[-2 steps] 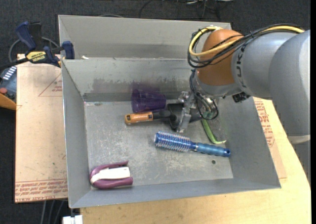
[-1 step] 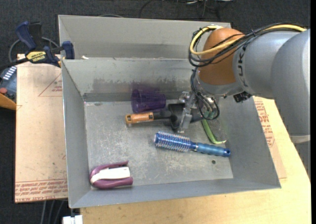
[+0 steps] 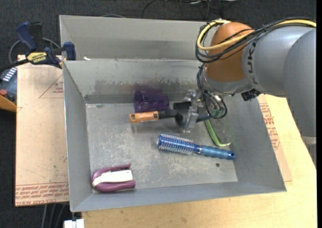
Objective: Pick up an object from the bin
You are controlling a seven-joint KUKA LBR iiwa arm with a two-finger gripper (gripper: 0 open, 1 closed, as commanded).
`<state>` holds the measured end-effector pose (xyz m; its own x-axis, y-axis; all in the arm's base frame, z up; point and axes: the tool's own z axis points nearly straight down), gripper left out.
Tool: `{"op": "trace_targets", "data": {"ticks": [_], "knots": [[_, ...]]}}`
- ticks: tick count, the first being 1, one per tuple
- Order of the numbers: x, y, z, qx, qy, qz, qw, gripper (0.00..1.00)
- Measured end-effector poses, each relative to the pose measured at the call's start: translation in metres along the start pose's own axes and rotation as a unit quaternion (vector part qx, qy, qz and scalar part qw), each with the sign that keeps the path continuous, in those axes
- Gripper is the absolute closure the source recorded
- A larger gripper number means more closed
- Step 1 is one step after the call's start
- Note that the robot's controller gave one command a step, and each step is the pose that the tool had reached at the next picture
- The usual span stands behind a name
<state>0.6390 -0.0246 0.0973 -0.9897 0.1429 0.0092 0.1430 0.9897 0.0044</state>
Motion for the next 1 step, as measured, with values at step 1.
{"op": "trace_targets", "data": {"ticks": [1], "knots": [[-0.0017, 0.0004, -0.0240, -0.001, -0.0037, 0.000, 1.0000, 1.00]]}}
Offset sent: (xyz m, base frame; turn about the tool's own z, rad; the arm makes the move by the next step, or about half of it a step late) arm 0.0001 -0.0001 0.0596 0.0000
